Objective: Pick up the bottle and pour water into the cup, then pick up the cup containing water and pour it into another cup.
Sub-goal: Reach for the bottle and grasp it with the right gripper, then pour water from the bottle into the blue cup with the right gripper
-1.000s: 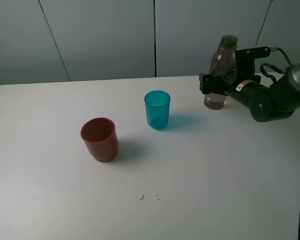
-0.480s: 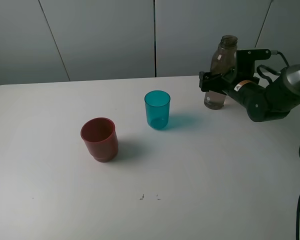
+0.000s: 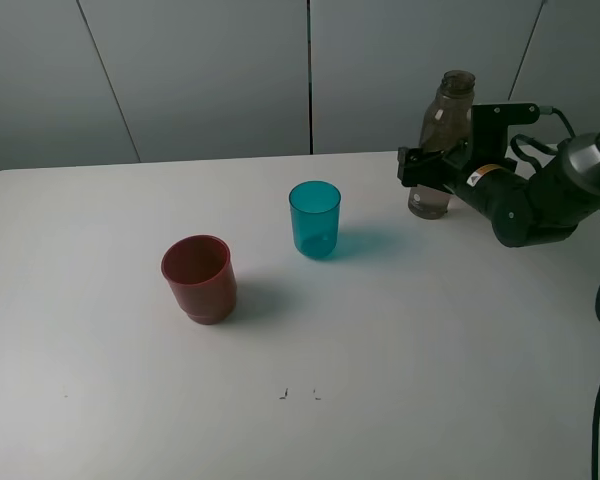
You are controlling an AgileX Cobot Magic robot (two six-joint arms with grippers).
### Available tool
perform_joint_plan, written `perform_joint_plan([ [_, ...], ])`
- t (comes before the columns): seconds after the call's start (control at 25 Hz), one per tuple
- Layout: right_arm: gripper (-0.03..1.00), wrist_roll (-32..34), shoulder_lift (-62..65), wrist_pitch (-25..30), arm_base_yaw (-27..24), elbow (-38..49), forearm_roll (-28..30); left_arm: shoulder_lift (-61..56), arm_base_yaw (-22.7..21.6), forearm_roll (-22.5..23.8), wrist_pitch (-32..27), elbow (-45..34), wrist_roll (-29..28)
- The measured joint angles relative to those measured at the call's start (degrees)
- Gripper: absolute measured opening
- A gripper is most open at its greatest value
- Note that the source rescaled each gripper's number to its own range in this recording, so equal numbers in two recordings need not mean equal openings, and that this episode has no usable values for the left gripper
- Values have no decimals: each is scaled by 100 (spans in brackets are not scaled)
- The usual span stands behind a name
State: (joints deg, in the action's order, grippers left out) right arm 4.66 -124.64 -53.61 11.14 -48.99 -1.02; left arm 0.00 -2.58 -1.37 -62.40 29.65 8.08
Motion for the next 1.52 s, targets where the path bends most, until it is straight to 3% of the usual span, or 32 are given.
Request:
perform_joint_plan([
  [0.04, 59, 24, 0, 0, 0, 0, 0, 0, 0, 0, 0, 0, 0],
  [0.08, 22, 49, 0, -10, 0, 0, 0, 0, 0, 0, 0, 0, 0],
  [0.12, 3, 77, 0, -25, 0, 0, 0, 0, 0, 0, 0, 0, 0],
  [0.64, 3, 341, 11, -40, -13, 0, 0, 0, 0, 0, 0, 0, 0],
  [0.8, 3, 255, 195, 241, -13, 0, 150, 0, 0, 0, 0, 0, 0],
  [1.24, 1, -902, 771, 606, -23, -95, 1376, 0, 0, 0, 0, 0, 0],
  [1.52, 1, -2111, 775, 726, -3, -144, 1421, 0, 0, 0, 0, 0, 0],
])
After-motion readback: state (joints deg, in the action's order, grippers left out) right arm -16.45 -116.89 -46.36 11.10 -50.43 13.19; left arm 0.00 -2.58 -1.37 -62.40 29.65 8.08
